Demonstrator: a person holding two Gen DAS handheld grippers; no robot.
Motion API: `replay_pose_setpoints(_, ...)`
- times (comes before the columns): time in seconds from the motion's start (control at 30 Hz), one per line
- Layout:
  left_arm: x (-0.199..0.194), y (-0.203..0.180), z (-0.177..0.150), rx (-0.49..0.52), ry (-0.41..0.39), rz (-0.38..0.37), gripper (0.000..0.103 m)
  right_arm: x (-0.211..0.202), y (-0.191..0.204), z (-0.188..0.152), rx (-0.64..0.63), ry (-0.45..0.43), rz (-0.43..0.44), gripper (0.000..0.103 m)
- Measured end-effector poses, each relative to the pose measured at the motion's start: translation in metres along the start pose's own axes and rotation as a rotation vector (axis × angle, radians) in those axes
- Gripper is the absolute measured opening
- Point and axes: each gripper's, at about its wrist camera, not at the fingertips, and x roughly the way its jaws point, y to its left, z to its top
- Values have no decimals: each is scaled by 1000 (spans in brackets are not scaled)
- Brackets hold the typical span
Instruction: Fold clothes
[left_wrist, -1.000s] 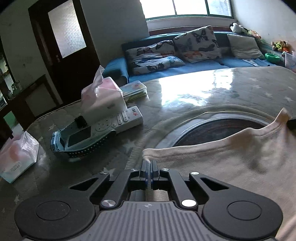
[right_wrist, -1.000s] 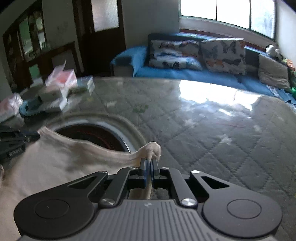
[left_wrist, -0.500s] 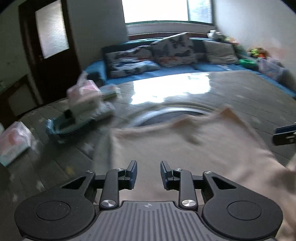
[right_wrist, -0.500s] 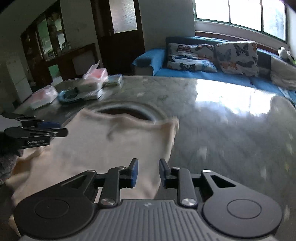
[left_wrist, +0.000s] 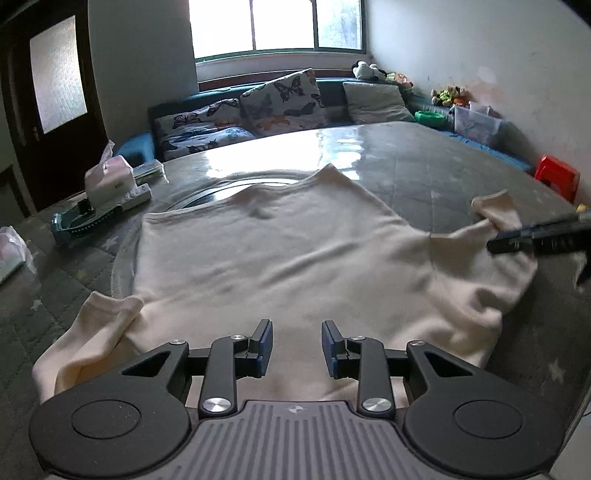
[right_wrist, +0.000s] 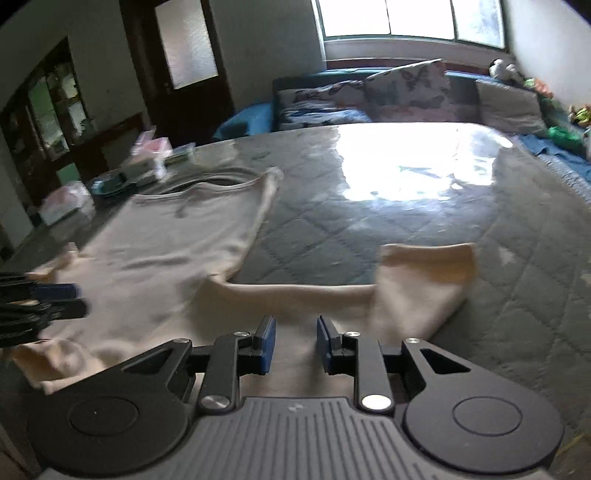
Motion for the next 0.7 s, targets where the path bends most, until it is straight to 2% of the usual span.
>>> replay_pose_setpoints(0.1, 0, 1, -9, -11, 17, -1, 33, -3, -9, -1, 9, -20, -63, 25)
replay_pose_setpoints(0.17, -1, 2, -10, -13, 11, 4, 37, -5, -6, -4, -48, -29, -176, 25)
replay_pose_setpoints(0.27, 0, 5, -12, -29, 12, 0, 37, -8, -4, -14, -126, -35, -331, 28)
replay_pose_setpoints(0.33, -1, 5, -13, -27, 9, 2, 37, -10, -7, -16, -111, -40, -377, 34)
replay_pose_setpoints(0.43, -2, 5, -14, -27, 5, 7, 40, -16, -17, -17, -49, -49, -404, 34)
replay_pose_setpoints(0.7, -8, 15, -14, -77, 9, 8, 42, -11, -29, -7, 36, -57, -312, 39)
